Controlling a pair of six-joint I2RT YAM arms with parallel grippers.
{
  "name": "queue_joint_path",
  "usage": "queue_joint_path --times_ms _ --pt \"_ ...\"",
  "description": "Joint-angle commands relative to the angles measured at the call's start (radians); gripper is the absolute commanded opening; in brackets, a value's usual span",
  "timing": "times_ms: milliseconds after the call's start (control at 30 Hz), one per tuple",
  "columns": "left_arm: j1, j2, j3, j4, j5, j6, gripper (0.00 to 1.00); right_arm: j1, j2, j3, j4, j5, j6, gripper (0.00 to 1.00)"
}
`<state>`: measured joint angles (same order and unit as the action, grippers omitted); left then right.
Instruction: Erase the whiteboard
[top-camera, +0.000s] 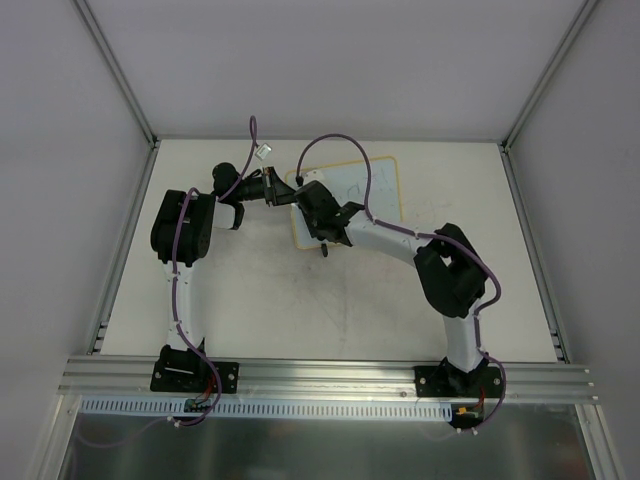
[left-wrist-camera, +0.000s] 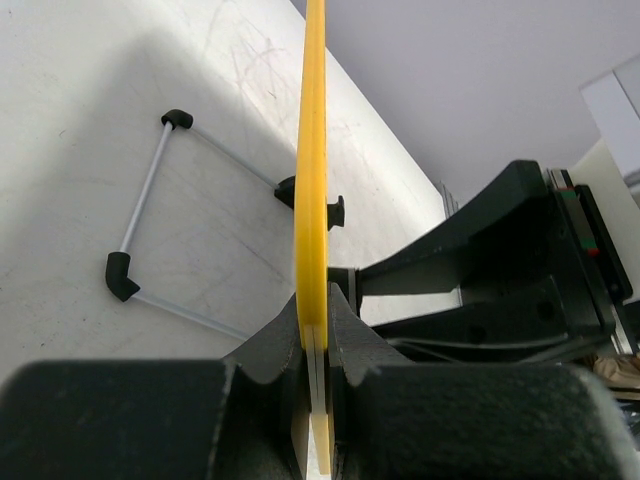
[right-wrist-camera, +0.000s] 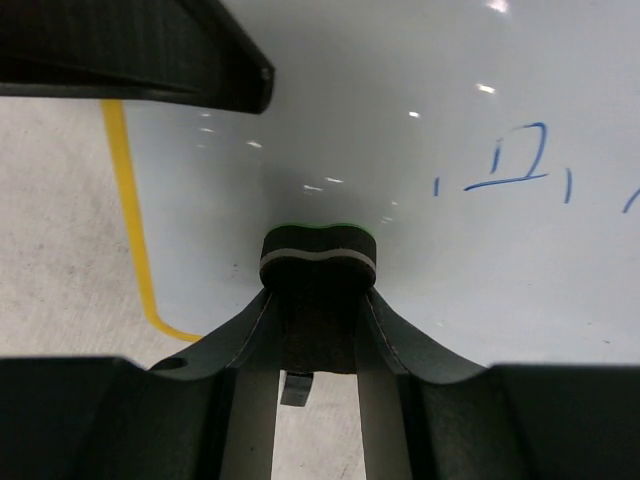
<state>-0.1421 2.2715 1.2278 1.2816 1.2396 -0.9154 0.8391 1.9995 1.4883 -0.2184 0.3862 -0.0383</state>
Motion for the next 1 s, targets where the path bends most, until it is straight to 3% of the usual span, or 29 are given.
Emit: queue_joint_path --times_ms 0,200,967 --pt "-0.027 -0.030 -0.007 0.168 0.109 0.108 0.00 0.018 0.082 0.013 0.086 -0.122 0.014 0.00" --pt "-0.027 -0.030 -0.007 0.170 0.109 0.108 0.00 -0.003 0.070 0.004 0.086 -0.099 0.008 0.00" --pt "-0.028 -0.032 -0.010 0.173 0.112 0.112 0.00 -0.348 -0.007 0.043 0.050 -0.150 0.002 0.00"
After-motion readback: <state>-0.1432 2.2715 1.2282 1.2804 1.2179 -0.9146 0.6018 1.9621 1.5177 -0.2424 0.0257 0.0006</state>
